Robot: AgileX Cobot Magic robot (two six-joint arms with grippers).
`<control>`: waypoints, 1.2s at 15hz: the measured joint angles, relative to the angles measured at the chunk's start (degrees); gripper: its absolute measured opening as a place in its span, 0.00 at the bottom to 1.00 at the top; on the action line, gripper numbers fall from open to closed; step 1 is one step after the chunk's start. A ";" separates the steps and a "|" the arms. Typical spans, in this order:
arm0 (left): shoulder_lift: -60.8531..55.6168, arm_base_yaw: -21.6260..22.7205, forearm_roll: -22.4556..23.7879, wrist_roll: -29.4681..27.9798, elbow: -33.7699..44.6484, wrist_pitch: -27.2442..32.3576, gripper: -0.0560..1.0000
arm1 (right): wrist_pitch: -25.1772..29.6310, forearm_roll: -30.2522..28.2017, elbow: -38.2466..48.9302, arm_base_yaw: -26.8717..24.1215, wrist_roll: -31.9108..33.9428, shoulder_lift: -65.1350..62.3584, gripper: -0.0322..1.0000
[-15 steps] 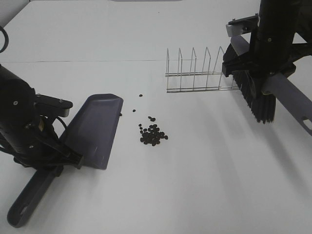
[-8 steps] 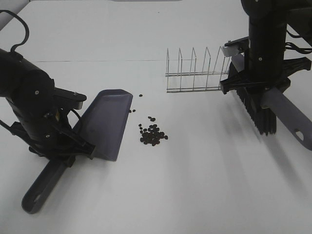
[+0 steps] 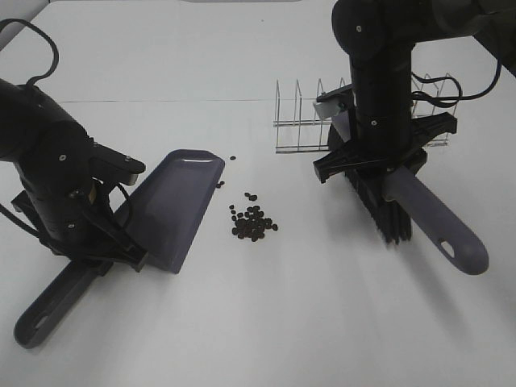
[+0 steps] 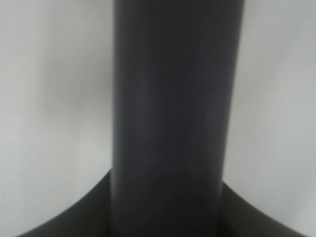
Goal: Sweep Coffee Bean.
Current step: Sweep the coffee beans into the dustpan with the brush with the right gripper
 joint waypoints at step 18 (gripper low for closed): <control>1.55 -0.06 0.97 -1.55 -0.40 1.38 0.36 | -5.21 23.72 -13.24 13.18 2.46 13.12 0.30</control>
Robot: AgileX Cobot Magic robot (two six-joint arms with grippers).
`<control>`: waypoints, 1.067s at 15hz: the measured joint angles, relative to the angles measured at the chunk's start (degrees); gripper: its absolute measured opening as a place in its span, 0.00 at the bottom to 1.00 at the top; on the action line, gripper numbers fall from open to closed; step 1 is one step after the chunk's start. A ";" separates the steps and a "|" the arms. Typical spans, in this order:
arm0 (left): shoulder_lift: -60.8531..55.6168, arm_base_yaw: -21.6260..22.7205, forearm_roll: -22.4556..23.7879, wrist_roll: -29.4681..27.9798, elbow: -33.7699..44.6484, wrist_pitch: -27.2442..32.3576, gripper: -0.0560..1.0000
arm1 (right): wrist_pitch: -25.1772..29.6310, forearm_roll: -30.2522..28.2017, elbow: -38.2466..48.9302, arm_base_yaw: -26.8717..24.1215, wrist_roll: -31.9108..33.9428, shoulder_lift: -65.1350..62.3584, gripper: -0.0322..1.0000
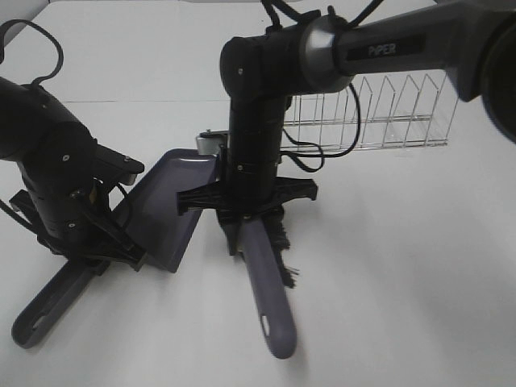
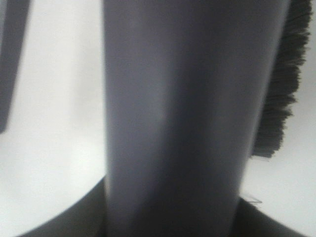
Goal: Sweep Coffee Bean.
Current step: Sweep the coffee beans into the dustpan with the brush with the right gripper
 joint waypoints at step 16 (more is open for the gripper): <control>0.00 0.40 -3.67 2.18 -0.06 -0.23 0.36 | 5.33 -4.07 -27.50 3.15 -1.32 5.90 0.30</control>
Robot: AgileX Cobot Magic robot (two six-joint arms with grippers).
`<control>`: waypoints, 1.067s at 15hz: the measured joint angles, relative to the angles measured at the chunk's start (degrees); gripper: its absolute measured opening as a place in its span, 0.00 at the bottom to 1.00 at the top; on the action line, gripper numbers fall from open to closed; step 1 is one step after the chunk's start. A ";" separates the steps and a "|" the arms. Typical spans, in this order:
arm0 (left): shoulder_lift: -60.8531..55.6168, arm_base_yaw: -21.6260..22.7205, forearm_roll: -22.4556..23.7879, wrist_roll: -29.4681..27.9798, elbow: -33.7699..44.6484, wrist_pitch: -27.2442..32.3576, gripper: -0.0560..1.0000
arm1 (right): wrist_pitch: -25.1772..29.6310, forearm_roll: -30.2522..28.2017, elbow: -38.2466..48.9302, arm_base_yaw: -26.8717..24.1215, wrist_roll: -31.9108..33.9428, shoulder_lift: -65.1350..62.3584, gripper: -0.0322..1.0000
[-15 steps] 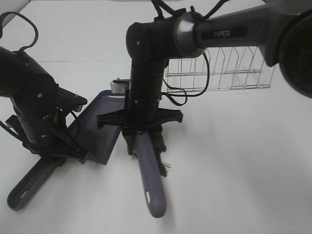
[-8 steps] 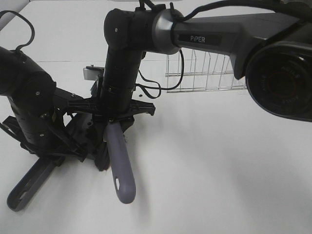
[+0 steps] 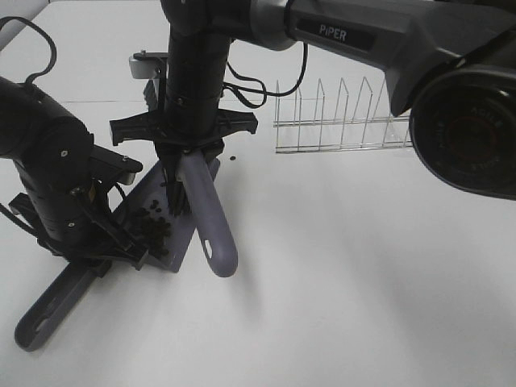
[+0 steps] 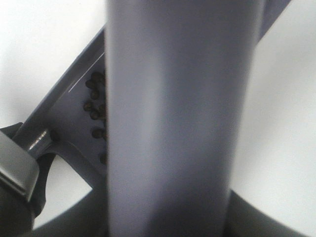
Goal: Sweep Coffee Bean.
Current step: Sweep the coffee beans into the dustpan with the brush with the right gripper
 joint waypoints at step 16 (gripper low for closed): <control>0.00 2.52 -7.51 -5.39 0.00 -0.69 0.36 | 0.57 -23.38 7.16 -7.85 -21.54 -0.23 0.30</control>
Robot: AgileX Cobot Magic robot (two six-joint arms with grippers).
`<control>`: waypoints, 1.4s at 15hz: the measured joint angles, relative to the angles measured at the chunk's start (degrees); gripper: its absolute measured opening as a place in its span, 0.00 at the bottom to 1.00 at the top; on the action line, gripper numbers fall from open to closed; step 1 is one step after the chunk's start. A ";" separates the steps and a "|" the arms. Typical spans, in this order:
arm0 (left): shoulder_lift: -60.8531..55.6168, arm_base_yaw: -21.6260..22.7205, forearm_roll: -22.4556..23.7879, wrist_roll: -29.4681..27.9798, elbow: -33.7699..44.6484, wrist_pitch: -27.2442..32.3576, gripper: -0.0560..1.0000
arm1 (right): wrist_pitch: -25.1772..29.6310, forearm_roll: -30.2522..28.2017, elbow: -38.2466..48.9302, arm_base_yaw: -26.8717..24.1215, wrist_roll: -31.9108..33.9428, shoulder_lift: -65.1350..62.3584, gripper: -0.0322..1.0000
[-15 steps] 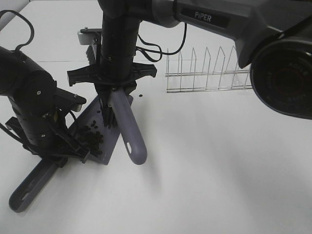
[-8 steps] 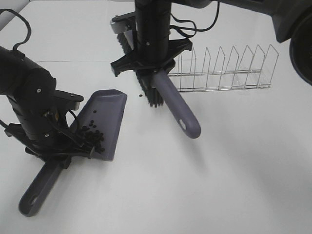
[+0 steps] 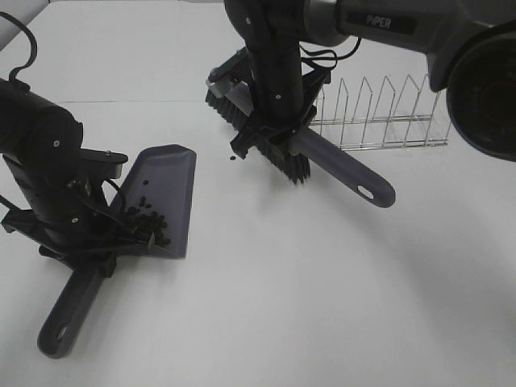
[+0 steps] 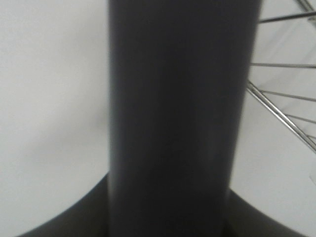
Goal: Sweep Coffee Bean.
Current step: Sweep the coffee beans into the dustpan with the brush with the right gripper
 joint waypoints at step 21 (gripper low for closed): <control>0.00 0.00 3.61 0.23 0.00 -0.46 0.36 | -1.03 11.12 12.26 4.98 -15.70 -3.55 0.30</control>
